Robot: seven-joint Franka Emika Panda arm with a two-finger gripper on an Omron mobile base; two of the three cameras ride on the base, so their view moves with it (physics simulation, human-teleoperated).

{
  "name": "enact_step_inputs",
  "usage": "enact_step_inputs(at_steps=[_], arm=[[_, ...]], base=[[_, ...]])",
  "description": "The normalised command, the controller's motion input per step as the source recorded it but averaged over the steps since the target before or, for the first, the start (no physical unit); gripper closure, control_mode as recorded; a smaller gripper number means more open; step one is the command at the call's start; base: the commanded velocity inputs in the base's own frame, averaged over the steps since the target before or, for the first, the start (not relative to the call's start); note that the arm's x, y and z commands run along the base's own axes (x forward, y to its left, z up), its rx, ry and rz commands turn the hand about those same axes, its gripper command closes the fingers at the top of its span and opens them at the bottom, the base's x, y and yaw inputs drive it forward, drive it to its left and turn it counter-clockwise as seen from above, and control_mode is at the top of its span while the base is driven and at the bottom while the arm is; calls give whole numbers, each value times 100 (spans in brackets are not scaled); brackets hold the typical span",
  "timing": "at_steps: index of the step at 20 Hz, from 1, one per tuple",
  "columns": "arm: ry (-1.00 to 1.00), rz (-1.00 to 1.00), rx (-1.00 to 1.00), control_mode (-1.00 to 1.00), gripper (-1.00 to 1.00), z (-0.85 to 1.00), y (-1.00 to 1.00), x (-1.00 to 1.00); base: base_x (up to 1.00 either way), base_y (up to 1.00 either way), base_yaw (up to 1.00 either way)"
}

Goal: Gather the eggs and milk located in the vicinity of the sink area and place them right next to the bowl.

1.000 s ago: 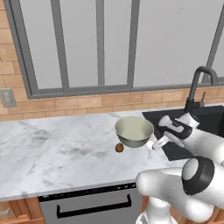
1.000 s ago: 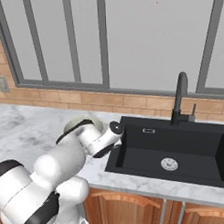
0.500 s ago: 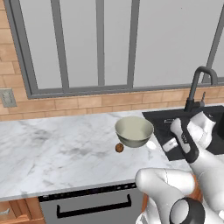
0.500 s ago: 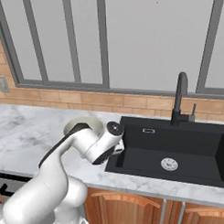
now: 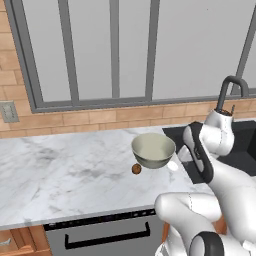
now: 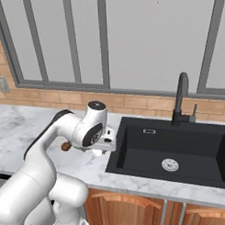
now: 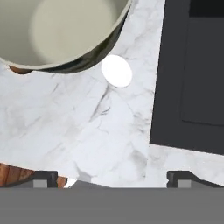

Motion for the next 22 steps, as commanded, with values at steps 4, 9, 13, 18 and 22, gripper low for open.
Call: enact_step_inputs(at_steps=[4,9,13,18,22], arm=[[12,-29,-7,-100,-100,-21,2,0],[0,0,0,-100,-100,0,0,0],[0,0,0,-100,-100,0,0,-7],[0,0,0,100,-100,0,0,-40],[0,0,0,100,-100,0,0,0]], base=[[0,0,0],[0,0,0],[0,0,0],[-40,-5,-4],[-94,-84,-2]])
